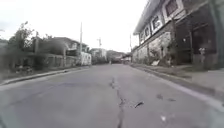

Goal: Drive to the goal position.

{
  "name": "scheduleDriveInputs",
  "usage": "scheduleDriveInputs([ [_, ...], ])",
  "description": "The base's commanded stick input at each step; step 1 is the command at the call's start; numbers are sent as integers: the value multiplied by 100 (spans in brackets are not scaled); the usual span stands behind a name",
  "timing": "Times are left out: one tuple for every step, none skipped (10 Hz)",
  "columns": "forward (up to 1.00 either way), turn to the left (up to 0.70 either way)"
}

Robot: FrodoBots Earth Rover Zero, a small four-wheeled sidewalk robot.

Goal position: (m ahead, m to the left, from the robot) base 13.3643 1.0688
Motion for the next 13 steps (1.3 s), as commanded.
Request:
scheduleDriveInputs([
  [100, 1],
  [100, 1],
  [100, 1],
  [100, 1],
  [100, 1],
  [100, 1],
  [100, 1],
  [100, 1],
  [100, 1],
  [100, 1],
  [100, 1],
  [100, 1],
  [100, 1],
])
